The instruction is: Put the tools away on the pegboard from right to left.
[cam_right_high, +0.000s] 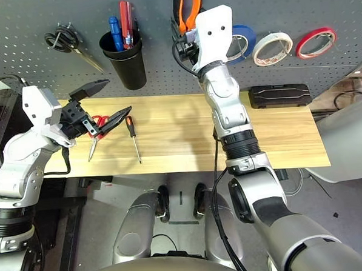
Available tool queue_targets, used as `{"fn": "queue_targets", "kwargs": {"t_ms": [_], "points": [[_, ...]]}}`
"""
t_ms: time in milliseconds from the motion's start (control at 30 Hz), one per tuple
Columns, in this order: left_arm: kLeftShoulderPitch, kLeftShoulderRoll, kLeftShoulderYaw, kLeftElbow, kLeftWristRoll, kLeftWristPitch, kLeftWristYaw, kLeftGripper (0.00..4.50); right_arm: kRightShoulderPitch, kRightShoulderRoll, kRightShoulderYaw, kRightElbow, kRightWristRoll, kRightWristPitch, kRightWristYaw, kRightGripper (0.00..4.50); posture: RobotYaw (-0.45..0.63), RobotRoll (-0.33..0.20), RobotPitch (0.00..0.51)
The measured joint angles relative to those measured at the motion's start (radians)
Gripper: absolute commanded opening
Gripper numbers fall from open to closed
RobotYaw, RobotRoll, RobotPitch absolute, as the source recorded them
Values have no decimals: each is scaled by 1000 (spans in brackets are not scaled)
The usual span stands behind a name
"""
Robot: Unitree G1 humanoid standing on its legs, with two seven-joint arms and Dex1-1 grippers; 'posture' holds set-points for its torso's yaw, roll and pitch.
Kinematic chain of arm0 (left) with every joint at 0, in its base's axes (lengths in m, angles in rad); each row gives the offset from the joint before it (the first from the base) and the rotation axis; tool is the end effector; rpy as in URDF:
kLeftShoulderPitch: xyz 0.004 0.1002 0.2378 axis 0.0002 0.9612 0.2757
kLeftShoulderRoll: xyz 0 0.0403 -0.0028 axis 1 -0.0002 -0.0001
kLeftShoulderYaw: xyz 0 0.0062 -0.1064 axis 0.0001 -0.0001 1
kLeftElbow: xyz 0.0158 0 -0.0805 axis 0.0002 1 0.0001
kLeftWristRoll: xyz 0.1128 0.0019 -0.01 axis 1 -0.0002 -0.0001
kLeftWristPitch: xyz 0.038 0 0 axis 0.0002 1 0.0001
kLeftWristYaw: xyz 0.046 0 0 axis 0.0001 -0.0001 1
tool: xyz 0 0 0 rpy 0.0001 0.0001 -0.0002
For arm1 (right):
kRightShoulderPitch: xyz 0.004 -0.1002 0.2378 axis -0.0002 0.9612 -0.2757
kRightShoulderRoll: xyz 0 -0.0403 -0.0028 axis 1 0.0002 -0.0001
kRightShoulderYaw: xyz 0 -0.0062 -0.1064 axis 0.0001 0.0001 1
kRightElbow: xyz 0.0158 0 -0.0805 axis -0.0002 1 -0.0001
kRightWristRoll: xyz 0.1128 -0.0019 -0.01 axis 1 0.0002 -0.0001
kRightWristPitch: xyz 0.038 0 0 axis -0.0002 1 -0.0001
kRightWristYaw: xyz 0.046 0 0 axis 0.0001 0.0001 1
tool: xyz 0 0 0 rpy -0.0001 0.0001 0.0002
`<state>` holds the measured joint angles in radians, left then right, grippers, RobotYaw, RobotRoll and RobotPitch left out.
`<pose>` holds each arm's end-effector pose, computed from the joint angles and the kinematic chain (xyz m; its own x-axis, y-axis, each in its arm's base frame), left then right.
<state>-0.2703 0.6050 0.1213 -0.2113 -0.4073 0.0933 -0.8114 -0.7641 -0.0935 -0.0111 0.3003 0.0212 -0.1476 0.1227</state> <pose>0.2470 0.2404 0.1813 0.6352 -0.7615 0.1290 0.6573 0.6206 0.4276 0.3296 -0.1156 0.1929 0.7968 0.2913 0.5293 -0.2284 0.9563 -0.1825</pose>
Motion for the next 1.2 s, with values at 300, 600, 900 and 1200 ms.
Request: {"fn": "queue_targets", "kwargs": {"t_ms": [300, 600, 900, 1200], "points": [[-22, 0, 17, 33, -5, -10, -22, 4500, 31, -36, 2, -7, -9, -94, 42, 4455, 223, 0, 220], [-27, 1, 24, 49, -5, -25, -31, 4500, 191, -158, 1, -167, 42, -149, 199, 4455, 224, 0, 217], [-26, -32, 27, 115, 70, -77, 54, 4500, 343, -332, 14, -255, 99, -16, 425, 4455, 221, 0, 213], [38, -124, -3, 111, 143, -15, 205, 4500, 525, -468, 44, -298, 181, 59, 680, 4455, 215, 0, 229]]}}
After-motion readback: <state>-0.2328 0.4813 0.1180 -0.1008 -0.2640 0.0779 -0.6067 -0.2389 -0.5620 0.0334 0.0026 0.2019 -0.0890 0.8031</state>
